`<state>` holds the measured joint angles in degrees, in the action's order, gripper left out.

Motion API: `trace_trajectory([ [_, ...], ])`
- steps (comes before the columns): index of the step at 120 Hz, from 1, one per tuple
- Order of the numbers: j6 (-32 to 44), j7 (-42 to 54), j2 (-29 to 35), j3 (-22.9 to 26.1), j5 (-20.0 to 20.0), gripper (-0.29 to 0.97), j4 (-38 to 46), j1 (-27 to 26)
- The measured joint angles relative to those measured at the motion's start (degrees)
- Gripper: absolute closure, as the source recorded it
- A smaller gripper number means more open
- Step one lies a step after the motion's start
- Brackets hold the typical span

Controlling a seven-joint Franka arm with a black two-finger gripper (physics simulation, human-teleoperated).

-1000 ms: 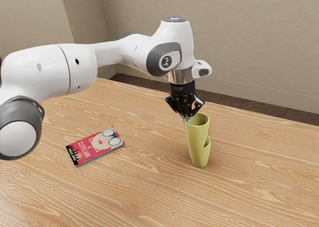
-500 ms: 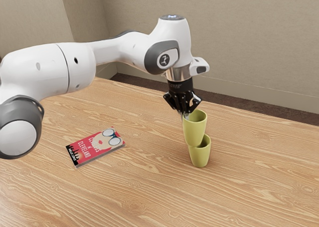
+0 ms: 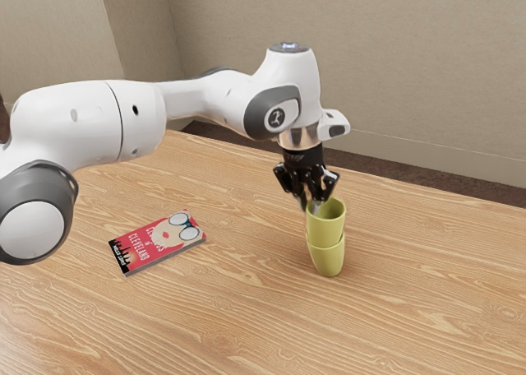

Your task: Place the left cup onto the right cup

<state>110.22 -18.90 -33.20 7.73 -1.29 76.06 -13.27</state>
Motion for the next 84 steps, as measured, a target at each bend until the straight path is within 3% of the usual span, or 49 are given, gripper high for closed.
trace_trajectory([
  [17, 0.3, 0.1, 1.9, 0.0, -0.1, 0.3, 1.1, 0.0],
  [32, 0.0, 0.2, 12.3, 0.0, -0.5, 0.17, 10.1, -0.1],
  [54, -6.0, 0.4, 28.5, -0.8, -0.9, 0.07, 21.9, 0.6],
  [84, -14.5, 2.0, 31.9, -1.2, -2.0, 0.02, 23.7, 1.4],
])
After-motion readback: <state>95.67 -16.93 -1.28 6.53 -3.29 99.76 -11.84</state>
